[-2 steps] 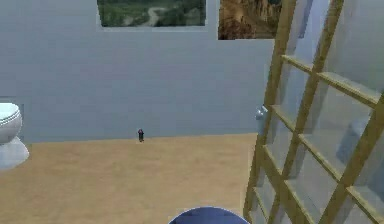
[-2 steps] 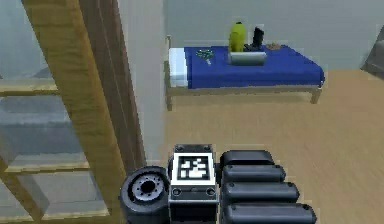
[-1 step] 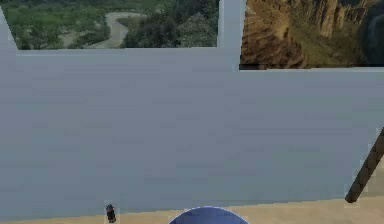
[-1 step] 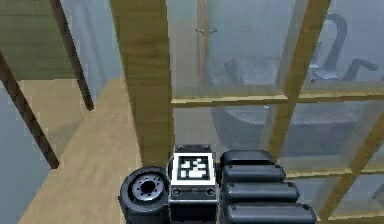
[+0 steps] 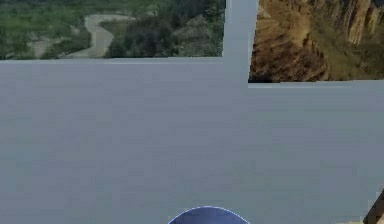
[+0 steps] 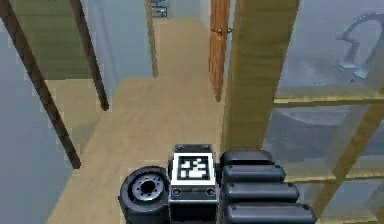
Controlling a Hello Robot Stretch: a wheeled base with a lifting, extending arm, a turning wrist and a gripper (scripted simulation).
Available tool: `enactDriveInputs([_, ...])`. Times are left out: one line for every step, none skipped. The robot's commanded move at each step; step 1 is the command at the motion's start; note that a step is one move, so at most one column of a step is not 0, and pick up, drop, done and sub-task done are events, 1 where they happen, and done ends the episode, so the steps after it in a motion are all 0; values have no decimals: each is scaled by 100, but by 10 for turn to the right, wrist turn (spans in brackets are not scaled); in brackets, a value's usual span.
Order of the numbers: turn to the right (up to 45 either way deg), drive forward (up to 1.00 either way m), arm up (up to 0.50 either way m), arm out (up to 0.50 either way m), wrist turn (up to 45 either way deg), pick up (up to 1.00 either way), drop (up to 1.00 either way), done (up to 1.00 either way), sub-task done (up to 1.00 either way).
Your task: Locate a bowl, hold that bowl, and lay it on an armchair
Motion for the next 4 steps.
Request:
enactDriveInputs([210, 0, 0, 0, 0, 0, 0, 0, 0])
enactDriveInputs([30, 0, 0, 0, 0, 0, 0, 0, 0])
enactDriveInputs([0, 35, 0, 0, 0, 0, 0, 0, 0])
enactDriveInputs([450, 0, 0, 0, 0, 0, 0, 0, 0])
